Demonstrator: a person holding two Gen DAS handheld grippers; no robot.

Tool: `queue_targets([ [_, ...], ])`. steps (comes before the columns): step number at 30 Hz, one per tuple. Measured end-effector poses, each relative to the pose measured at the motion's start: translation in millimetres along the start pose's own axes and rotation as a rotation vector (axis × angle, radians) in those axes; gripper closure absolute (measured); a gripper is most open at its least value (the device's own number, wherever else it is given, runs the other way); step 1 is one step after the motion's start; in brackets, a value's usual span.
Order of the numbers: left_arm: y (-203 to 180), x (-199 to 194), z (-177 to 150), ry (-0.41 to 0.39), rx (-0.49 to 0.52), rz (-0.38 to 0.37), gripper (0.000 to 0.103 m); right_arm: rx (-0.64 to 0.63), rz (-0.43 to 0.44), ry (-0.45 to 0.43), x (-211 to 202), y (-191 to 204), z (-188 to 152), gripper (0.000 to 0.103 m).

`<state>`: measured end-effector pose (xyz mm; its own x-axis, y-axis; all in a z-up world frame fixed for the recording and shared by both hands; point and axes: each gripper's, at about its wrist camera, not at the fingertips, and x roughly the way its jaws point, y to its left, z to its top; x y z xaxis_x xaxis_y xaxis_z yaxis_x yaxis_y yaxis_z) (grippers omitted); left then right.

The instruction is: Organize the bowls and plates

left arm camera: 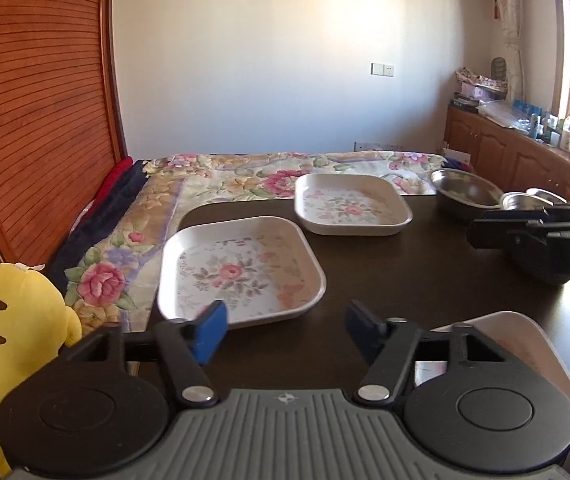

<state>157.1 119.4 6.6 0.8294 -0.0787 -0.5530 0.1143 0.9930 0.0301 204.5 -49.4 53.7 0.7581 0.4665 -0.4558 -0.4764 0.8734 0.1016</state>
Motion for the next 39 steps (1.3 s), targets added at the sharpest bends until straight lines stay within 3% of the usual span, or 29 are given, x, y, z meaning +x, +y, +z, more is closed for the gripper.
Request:
queue_targets([
  [5,18,16,2,0.012,-0.024,0.012,0.062,-0.03,0.005,0.046,23,5,12,0.075],
  [17,70,53,14,0.003,-0.053,0.061,0.07,-0.02,0.058,0.157,82,18,35,0.073],
  [27,102,79,14,0.043,-0.07,0.036,0.081,0.014,0.067,0.247,128,21,33,0.073],
  [39,112,95,7,0.062,-0.118,-0.012,0.082,0.054,0.082,0.313,155,19,27,0.073],
])
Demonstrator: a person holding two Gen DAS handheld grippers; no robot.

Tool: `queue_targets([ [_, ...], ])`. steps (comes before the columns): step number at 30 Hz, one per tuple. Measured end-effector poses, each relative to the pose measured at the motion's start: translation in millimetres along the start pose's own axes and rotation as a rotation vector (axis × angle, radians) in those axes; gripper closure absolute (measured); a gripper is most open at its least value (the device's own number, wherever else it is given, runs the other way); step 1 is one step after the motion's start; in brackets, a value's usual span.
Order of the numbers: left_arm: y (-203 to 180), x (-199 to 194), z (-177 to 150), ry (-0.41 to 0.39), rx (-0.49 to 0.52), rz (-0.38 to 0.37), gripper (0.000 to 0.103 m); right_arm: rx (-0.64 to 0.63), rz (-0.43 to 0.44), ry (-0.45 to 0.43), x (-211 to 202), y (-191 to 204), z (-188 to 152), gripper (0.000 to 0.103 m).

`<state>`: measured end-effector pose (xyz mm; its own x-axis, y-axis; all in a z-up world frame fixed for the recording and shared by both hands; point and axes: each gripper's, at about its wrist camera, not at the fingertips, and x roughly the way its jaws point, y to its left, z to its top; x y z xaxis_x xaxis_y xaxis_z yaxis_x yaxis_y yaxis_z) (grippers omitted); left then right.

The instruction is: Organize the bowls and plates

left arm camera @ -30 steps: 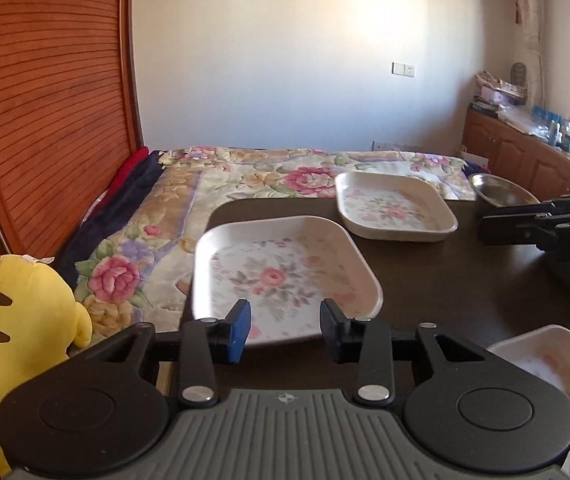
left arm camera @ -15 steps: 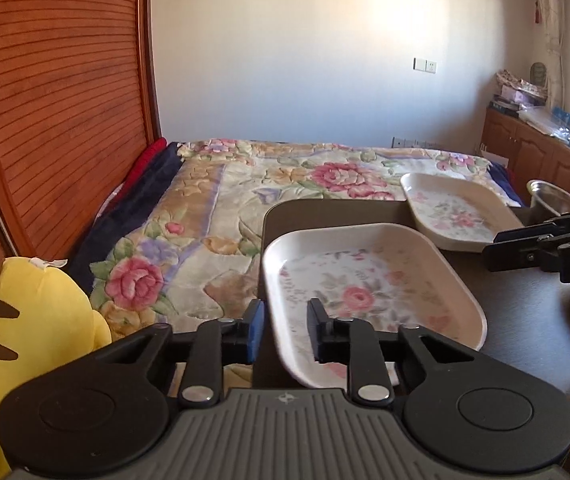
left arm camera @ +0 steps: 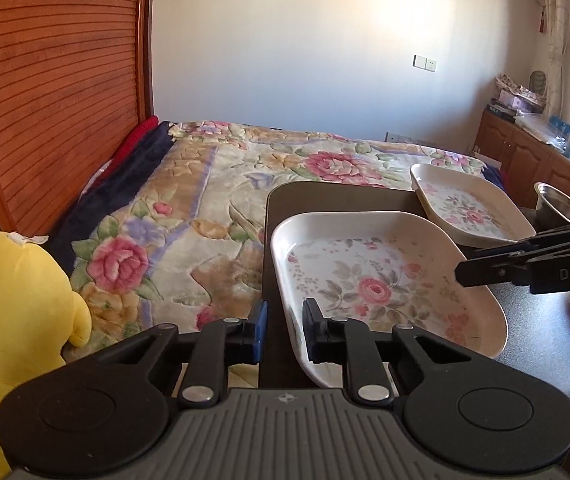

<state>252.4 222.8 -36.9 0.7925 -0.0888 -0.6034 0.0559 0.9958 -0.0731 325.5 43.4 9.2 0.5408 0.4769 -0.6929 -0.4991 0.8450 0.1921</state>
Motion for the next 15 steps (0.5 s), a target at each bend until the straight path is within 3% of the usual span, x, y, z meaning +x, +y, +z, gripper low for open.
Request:
queue_targets([
  [6,1.0,3.8,-0.6,0.004,-0.009,-0.023,0.091,-0.001,0.011,0.016,4.8,0.8,-1.5,0.077],
  [15,-0.4,6.2,-1.2,0.003,-0.014,-0.03,0.092,-0.002,0.018,0.025,6.8,1.0,-2.8,0.086],
])
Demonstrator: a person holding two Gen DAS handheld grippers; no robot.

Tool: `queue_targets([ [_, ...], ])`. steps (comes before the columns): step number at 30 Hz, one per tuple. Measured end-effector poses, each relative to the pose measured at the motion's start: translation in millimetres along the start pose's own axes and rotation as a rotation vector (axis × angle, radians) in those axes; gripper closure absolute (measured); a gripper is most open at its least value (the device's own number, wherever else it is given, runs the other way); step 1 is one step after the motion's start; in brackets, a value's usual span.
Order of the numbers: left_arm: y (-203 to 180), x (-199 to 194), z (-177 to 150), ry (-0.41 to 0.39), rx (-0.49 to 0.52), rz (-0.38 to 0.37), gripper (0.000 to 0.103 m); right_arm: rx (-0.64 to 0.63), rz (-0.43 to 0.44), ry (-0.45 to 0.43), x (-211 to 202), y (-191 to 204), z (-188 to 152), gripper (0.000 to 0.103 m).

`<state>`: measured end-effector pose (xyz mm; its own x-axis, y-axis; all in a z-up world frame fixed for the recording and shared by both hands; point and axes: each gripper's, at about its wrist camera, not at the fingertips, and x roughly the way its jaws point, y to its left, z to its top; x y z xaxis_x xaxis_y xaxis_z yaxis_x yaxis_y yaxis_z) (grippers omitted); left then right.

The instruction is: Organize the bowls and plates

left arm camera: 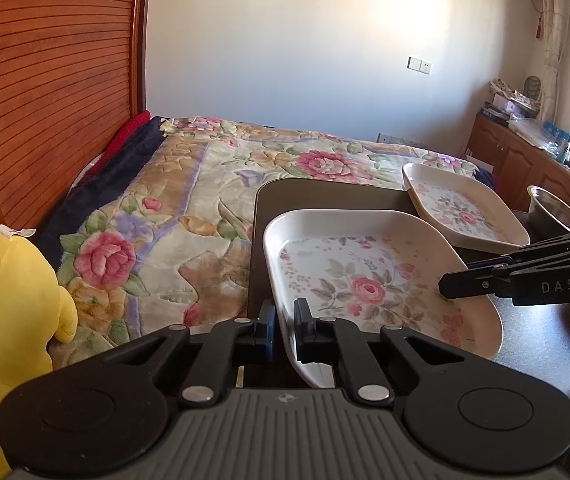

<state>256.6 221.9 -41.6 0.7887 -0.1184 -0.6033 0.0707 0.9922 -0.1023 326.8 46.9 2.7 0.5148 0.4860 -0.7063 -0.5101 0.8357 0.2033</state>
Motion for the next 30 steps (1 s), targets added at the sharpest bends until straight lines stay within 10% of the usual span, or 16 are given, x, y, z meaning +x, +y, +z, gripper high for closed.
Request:
queue_targets([
  [30,-59,-56,-3,-0.049,0.053,-0.041,0.092,-0.001,-0.047,-0.083,-75,-8,-16,0.086],
])
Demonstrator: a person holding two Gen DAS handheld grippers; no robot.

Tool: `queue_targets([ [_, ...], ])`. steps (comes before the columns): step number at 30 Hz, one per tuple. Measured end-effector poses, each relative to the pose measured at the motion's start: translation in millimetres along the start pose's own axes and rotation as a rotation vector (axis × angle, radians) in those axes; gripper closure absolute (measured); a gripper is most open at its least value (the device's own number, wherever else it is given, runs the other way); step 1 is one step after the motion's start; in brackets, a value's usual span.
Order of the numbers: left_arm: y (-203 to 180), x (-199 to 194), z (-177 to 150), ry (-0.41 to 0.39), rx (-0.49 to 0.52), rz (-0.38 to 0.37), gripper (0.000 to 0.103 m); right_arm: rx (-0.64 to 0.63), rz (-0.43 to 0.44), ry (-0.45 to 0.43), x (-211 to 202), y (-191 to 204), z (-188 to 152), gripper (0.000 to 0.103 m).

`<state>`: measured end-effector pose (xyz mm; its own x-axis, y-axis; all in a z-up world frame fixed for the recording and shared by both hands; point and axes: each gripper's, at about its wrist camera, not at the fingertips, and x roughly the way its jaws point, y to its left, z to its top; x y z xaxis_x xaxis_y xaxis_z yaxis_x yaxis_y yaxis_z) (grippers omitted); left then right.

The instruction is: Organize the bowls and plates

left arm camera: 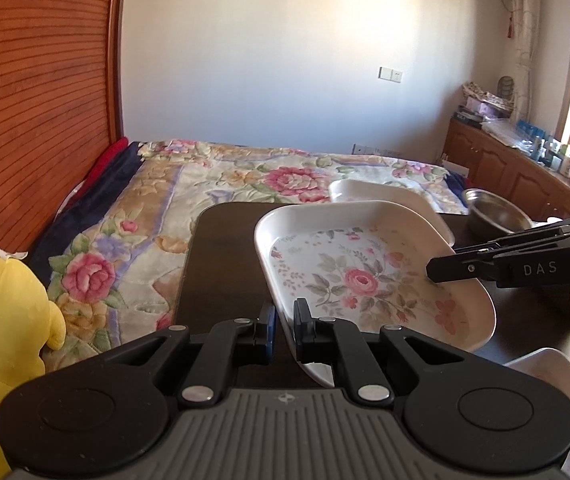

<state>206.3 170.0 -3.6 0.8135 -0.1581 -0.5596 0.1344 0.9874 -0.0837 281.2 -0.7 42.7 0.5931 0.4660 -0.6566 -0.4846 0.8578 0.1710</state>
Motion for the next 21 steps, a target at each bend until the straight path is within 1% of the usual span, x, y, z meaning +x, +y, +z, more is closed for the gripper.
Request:
queue_targets([
  [11,-42,-27,-8,-0.026,0.035,-0.029,0.092,0.001,-0.035,-0.04,-50,-8,-21,0.086],
  [21,-75,-48,-18,-0.036,0.065,-0.053,0.092,0.014,-0.056,-0.064,-84,-19,-42,0.086],
])
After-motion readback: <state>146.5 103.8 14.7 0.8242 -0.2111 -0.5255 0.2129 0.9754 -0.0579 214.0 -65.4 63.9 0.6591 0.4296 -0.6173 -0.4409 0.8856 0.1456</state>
